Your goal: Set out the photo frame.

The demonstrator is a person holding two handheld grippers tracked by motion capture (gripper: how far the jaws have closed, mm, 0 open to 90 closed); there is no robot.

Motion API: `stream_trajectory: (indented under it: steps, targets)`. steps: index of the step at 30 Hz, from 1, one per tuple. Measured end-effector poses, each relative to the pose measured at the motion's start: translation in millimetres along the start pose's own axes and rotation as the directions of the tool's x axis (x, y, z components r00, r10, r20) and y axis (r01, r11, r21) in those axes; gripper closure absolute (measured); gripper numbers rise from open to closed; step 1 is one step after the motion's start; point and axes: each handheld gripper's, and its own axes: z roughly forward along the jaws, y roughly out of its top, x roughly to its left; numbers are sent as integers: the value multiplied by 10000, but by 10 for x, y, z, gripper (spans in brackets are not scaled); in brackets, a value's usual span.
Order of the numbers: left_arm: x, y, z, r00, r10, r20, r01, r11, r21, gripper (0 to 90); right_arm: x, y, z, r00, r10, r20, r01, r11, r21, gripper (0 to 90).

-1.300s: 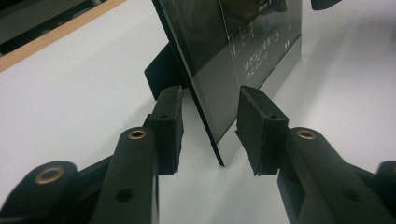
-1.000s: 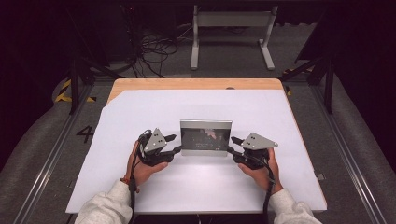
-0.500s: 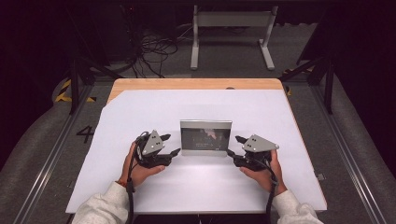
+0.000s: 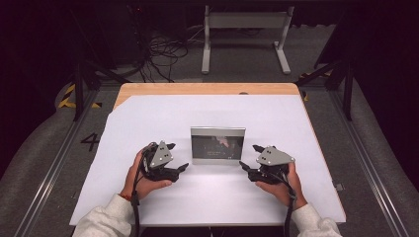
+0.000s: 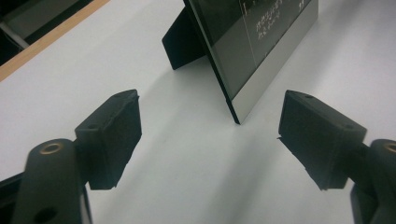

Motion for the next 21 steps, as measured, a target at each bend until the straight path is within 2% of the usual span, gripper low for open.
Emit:
stream_trajectory:
  steps: [4, 6, 12, 21]
  targets:
    - [19, -24, -26, 10000, -42, -61, 42, 9999, -91, 177, 0, -25, -12, 10000, 48, -25, -48, 10000, 75, 245]
    - [13, -41, -39, 9998, -41, -184, 41, 10000, -9, 172, 4, -30, -15, 10000, 42, -27, -42, 10000, 86, 241]
    - [2, -76, -69, 9997, 174, -182, -174, 9998, -1, 152, -1, -45, -37, 10000, 41, 33, -41, 10000, 64, 211]
    - [4, -118, -121, 9996, 207, -196, -207, 9998, 9, 140, -1, -89, -79, 9997, -83, 213, 81, 9999, 113, 179]
